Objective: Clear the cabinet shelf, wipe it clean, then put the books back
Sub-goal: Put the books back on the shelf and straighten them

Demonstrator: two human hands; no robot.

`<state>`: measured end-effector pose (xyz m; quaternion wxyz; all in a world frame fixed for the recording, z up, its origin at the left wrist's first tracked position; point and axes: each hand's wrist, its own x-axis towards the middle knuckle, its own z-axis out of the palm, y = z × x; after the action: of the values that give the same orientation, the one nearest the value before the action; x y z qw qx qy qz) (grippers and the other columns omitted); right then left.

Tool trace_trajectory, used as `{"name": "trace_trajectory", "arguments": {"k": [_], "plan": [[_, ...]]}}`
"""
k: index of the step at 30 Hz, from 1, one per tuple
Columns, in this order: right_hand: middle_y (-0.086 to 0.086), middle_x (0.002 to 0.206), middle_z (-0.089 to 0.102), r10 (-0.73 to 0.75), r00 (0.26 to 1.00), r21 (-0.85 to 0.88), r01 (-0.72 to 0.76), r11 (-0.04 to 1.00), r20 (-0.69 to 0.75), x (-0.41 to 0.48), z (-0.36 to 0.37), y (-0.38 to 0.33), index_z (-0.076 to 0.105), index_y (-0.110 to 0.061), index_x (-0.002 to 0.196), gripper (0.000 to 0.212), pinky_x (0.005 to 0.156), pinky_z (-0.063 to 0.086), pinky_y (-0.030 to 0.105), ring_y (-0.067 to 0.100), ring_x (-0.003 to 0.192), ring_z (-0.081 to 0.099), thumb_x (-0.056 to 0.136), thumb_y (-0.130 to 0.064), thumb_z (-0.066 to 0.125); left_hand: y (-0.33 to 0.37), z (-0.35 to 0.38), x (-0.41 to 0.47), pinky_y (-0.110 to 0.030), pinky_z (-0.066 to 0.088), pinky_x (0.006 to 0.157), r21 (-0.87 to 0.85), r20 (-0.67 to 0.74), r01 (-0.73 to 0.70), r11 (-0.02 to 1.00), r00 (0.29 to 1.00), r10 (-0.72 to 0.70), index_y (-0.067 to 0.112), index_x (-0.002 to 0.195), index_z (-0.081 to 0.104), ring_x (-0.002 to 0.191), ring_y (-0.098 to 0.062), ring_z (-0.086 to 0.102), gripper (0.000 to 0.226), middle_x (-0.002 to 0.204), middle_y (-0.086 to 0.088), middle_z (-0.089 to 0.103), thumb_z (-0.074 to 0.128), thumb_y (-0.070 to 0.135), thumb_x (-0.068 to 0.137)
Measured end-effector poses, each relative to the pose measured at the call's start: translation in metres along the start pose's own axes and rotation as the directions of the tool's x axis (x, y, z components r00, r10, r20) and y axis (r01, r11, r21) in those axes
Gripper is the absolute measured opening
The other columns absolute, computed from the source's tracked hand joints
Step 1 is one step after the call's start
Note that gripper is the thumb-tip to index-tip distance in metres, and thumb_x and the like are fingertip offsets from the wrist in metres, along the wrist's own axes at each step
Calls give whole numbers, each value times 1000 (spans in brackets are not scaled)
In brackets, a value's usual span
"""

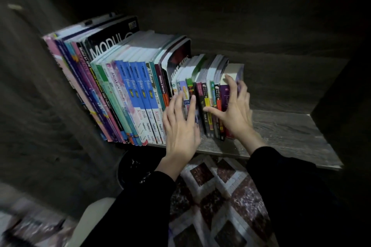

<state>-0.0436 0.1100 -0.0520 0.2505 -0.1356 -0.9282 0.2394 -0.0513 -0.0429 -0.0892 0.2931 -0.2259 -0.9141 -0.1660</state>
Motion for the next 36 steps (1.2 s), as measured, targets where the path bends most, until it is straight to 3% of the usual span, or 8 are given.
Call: {"name": "trace_trajectory", "arguments": {"k": [3, 7, 10, 15, 18, 22, 26, 36], "plan": [[22, 152, 16, -107, 993, -181, 96, 979, -49, 1, -2, -6, 11, -32, 148, 103, 108, 27, 61, 40, 138, 21, 70, -59, 72, 0, -13, 4, -42, 45, 92, -167, -112, 25, 986, 993, -45, 8, 136, 47, 116, -26, 36, 63, 129, -15, 42, 67, 5, 76], [10, 158, 13, -418, 907, -326, 409, 852, 48, 15, -13, -25, 15, -40, 150, 87, 109, 5, 66, 36, 145, 8, 81, -53, 65, 1, -26, 13, -40, 46, 92, -310, -22, 131, 942, 989, -145, 9, 134, 46, 113, -26, 43, 54, 121, -13, 47, 58, 3, 82], [0, 156, 24, -396, 900, -297, 434, 850, 182, 23, -20, -27, 29, -37, 146, 62, 110, 11, 67, 27, 145, 13, 91, -47, 55, 2, -29, 9, -36, 44, 93, -309, 15, 145, 940, 989, -147, 11, 137, 43, 114, -24, 42, 54, 122, -11, 48, 55, 5, 85], [2, 152, 32, -412, 903, -222, 429, 876, 121, 19, -22, -13, 42, -29, 138, 52, 107, 24, 66, 27, 143, 20, 90, -41, 59, 4, -39, 14, -32, 49, 86, -340, 37, 98, 935, 995, -91, 13, 138, 44, 112, -20, 48, 50, 128, -6, 47, 52, 6, 89], [2, 152, 31, -406, 908, -191, 419, 888, 102, 17, -24, -8, 41, -30, 138, 53, 106, 27, 65, 25, 144, 20, 90, -40, 59, 8, -46, 28, -30, 54, 70, -324, 129, 28, 946, 992, 15, 14, 146, 33, 83, -18, 63, 56, 150, 1, 34, 47, 9, 93], [3, 151, 32, -409, 909, -161, 418, 894, 86, 16, -25, -5, 42, -28, 138, 53, 103, 30, 66, 26, 143, 20, 89, -38, 62, 16, -40, 54, -26, 43, 51, -232, 313, 14, 972, 948, 61, 17, 154, -2, 58, -15, 52, 80, 161, 3, -2, 46, 5, 90], [3, 152, 32, -407, 909, -155, 416, 896, 92, 17, -24, -4, 43, -27, 138, 53, 104, 29, 65, 27, 143, 20, 89, -38, 61, 23, -38, 64, -29, 42, 59, -240, 366, 84, 967, 931, 10, 14, 153, -4, 78, -25, 61, 84, 161, -2, 1, 49, 3, 89], [2, 151, 31, -405, 905, -150, 421, 894, 126, 18, -26, -7, 41, -29, 139, 54, 105, 27, 64, 27, 144, 19, 89, -38, 60, 16, -28, 23, -31, 49, 83, -365, -17, 108, 925, 992, -122, 11, 133, 53, 100, -23, 52, 44, 113, -12, 43, 63, 17, 90]]}}
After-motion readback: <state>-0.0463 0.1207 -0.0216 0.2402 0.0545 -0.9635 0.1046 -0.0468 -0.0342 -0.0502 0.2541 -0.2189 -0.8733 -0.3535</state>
